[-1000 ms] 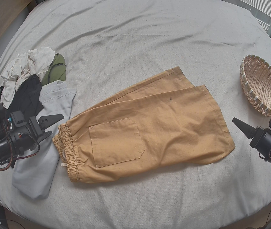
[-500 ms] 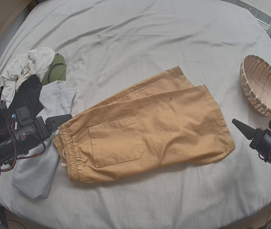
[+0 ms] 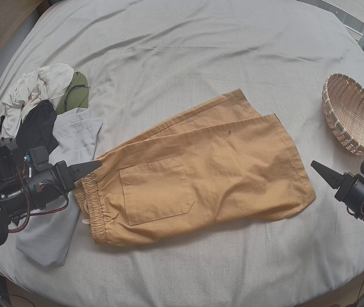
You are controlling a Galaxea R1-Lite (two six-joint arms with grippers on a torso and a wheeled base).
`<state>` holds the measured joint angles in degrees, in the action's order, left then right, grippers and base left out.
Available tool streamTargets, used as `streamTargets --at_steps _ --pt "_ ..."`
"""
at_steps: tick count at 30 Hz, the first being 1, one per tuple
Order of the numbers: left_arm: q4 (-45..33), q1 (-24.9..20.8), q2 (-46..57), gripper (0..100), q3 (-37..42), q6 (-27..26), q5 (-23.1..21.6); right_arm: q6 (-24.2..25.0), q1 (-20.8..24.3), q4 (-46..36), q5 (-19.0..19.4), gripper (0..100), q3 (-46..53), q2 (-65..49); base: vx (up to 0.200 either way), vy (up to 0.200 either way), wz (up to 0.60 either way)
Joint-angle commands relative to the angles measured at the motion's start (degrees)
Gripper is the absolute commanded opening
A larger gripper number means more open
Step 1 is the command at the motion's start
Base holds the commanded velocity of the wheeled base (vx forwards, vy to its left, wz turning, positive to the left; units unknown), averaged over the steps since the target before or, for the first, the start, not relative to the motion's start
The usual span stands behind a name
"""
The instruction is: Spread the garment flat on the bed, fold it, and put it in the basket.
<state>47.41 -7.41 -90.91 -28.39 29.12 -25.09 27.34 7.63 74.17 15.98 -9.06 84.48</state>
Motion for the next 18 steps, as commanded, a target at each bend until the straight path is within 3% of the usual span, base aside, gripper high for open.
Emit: streamTargets --at_steps 1,7,18 --pt "1.1 0.0 -1.6 0 0.5 0.0 0.0 0.0 0.0 0.0 0.0 100 0.3 0.1 0.0 0.0 0.0" --pt "2.1 0.8 -0.9 0 0.9 0.5 0.6 0.0 0.0 0.0 0.0 100 0.4 0.1 0.0 0.0 0.0" --pt "1.5 7.1 1.3 0 6.2 0.2 0.0 0.0 0.1 0.4 0.0 100 0.4 -0.3 0.0 0.0 0.0"
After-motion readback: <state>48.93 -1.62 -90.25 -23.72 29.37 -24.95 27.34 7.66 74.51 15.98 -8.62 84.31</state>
